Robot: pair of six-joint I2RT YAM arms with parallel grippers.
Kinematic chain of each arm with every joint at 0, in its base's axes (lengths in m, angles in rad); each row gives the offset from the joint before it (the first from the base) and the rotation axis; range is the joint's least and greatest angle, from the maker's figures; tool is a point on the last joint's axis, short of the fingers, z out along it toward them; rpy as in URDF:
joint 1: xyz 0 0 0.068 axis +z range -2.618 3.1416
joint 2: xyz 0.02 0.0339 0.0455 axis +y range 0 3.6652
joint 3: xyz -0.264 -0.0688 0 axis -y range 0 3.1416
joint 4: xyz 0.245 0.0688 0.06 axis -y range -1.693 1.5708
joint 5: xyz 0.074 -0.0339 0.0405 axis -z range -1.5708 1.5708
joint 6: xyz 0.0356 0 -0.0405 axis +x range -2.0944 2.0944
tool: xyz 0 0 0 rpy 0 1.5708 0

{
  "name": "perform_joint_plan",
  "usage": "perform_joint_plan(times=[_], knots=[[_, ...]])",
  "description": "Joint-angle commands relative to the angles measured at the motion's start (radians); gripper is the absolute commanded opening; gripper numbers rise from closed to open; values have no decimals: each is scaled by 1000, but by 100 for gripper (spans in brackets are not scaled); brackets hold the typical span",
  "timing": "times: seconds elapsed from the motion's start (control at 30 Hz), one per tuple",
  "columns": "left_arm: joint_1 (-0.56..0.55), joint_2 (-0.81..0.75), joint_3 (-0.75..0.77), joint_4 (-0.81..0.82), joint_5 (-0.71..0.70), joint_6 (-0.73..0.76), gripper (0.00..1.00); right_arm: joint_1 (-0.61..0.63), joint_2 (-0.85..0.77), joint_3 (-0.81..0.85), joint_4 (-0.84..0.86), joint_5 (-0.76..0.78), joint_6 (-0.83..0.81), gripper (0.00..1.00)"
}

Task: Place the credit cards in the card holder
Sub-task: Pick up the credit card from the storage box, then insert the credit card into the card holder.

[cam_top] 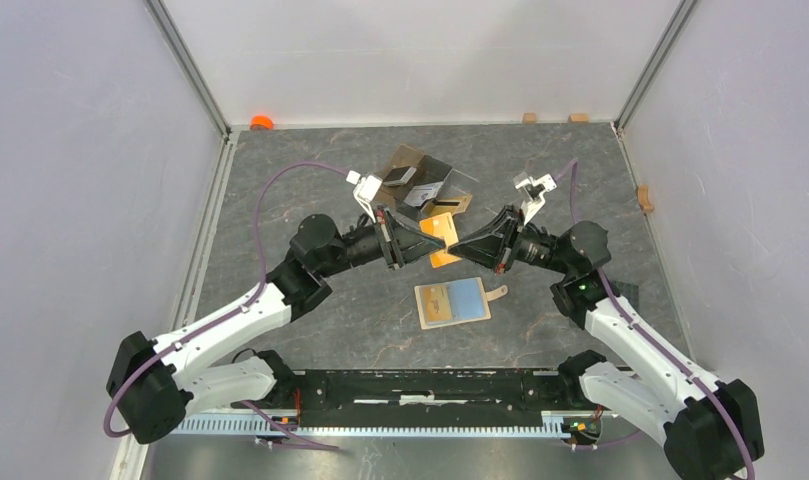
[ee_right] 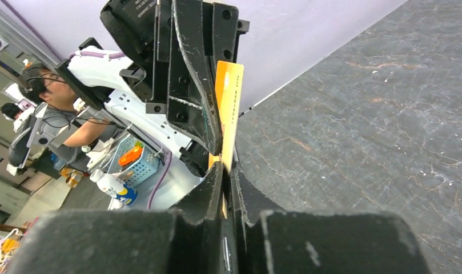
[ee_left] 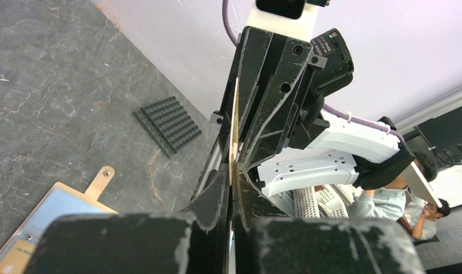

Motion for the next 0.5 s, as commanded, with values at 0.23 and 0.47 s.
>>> perform_joint_plan(times=[0.23, 0.47], knots=[[-25, 75, -100, -108, -133, -88, 2, -15, -37, 169, -935, 646, -490, 81], [-82, 297, -124, -122, -121, -171, 2, -16, -5, 54, -1047, 779, -531, 81]])
